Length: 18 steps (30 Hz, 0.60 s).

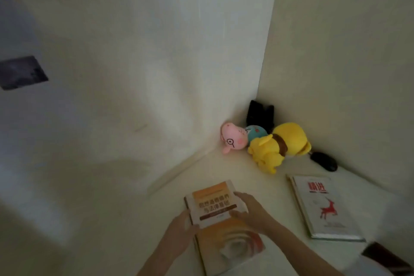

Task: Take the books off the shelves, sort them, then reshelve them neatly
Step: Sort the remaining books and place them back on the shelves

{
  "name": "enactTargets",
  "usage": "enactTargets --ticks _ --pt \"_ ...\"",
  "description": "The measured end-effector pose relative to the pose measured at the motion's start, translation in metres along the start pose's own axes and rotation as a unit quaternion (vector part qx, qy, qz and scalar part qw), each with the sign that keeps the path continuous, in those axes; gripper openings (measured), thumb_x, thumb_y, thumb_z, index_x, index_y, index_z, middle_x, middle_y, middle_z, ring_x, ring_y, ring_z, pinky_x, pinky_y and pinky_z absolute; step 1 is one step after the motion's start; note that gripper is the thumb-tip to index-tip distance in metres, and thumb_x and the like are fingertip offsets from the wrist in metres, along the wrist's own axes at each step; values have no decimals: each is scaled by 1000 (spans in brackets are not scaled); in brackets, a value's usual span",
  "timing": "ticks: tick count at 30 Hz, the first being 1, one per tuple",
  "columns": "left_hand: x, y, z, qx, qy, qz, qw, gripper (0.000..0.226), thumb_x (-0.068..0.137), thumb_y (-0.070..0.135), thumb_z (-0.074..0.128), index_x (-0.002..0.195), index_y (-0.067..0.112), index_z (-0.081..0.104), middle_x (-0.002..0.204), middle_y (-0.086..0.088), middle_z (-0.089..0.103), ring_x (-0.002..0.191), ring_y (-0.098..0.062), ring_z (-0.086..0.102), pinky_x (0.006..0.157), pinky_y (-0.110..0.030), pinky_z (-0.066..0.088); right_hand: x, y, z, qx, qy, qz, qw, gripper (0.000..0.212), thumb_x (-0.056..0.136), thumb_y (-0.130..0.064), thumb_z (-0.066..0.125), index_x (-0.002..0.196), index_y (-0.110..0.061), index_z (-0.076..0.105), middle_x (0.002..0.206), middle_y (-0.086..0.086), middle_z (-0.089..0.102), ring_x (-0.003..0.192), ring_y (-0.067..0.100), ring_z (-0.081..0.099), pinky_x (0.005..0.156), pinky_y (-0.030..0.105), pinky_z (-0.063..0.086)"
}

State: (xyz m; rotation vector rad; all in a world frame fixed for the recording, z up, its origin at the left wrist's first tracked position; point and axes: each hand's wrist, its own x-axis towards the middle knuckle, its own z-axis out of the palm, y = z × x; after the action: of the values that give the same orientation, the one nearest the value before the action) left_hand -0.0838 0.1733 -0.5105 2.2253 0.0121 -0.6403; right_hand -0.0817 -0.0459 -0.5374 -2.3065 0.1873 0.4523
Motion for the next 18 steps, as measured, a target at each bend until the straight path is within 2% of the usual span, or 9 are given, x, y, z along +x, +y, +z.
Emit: enactTargets --ticks 3,5,6,8,10,12,15,17,18 --pt "15 -9 27 -61 -21 -57 996 67 97 30 51 150 13 14 151 -6 34 134 -20 38 97 -19 33 16 55 28 11 -21 78 997 85 87 -49 62 153 -30 11 160 9 13 147 29 13 117 44 17" --pt "25 -16 40 -96 -12 -76 992 73 96 25 53 151 13 6 151 -6 33 133 -21 39 93 -15 32 21 74 38 71 -48 89 992 94 82 -51 68 151 -33 7 156 10 22 141 31 27 115 49 26" --pt "30 -21 46 -115 -13 -95 989 76 96 27 54 151 12 4 151 -6 32 134 -21 39 94 -16 32 21 81 42 114 -52 87 988 99 79 -48 72 150 -33 4 150 6 30 135 26 37 111 46 35" --pt "38 -29 57 -148 -13 -127 981 84 94 35 55 152 12 -1 152 -6 32 133 -22 40 103 -24 33 22 86 47 172 -53 88 980 92 83 -30 73 151 -26 12 141 -2 41 122 15 49 96 28 49" --pt "46 -34 66 -170 -4 -130 977 77 93 35 56 150 11 10 149 -5 37 125 -20 46 99 -26 38 24 87 50 209 -58 84 973 79 85 -20 71 147 -25 22 139 0 46 113 11 52 78 16 52" --pt "51 -35 74 -220 15 -130 967 61 93 29 58 144 15 27 142 -4 44 113 -16 50 89 -26 39 27 87 52 231 -64 101 966 77 85 -22 72 145 -27 23 138 1 46 115 15 51 79 20 52" --pt "56 -36 84 -254 42 -128 958 58 90 19 63 139 14 31 131 -2 48 101 -11 49 77 -20 41 28 87 52 246 -66 123 959 74 83 -28 73 140 -31 25 134 -1 48 118 20 51 87 36 53" --pt "60 -38 91 -260 56 -126 956 53 88 12 64 133 13 36 121 2 53 91 -8 53 62 -12 43 27 88 52 255 -70 129 956 79 83 -30 73 143 -30 23 133 -1 48 117 20 52 81 34 56" --pt "61 -38 93 -265 67 -120 954 43 88 9 64 124 14 42 112 4 57 84 -5 54 56 -10 45 26 88 51 256 -68 126 956 79 83 -30 73 144 -30 22 132 -2 48 115 18 52 75 29 56"
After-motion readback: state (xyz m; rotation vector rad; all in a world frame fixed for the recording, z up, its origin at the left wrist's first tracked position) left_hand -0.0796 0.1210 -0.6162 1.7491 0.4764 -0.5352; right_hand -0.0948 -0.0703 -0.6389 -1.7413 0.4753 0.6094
